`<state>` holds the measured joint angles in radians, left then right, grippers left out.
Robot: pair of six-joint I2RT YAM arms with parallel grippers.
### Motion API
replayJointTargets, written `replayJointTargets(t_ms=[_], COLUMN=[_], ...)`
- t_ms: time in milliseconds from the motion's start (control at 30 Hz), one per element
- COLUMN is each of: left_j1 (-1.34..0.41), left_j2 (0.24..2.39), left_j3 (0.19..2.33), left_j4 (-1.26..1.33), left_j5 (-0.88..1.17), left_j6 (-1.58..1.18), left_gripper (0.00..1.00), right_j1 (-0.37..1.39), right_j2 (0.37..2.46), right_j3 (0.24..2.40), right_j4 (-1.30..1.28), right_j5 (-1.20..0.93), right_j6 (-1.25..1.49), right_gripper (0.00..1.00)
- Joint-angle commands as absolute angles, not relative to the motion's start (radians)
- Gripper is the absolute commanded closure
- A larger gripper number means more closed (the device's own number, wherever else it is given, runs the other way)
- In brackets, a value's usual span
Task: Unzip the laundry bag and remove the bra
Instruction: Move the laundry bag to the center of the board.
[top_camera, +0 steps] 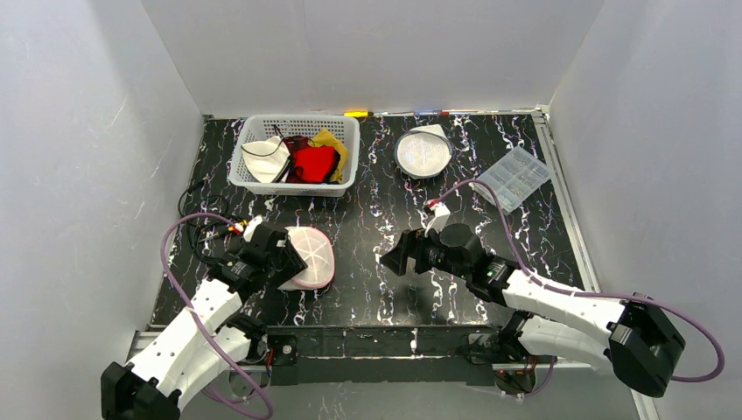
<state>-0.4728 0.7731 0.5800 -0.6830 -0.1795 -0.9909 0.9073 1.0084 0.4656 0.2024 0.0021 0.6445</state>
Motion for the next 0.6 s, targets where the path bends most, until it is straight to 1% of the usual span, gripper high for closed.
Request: replayJointTargets(t_ms=[0,133,167,400,567], left_j1=[-0.466,-0.466,-0.468,-0.473,-0.514], left_j2=[0.769,0.753,0.745,0.645,0.579], left_j3=[0.554,0.559,0.561,0.556,0.554], left_j4=[-0.615,-0.599,-0.593,-0.518,-0.427], left_j5=[-0.131,-0.104,-0.093,0.055,0.085], left_j6=[-0.983,-0.966,-0.965,-1.038,-1.143], left_gripper=[0.60,0.93,1.00,1.00,1.00], right_j1=[0.915,0.916,0.915,0.915,0.914], right_j2=[0.983,0.939,0.923,0.835,0.811], right_j3=[0.446,0.417,0.412,0.417,0.417], right_j4=[0.242,0.278,0.283,0.265,0.286], right_j5=[0.048,0.081,0.091,0.090,0.068], right_j6=[0.669,0.705,0.709,0.708,0.772], right_gripper=[0.01,0.01,0.01,0.01,0.01])
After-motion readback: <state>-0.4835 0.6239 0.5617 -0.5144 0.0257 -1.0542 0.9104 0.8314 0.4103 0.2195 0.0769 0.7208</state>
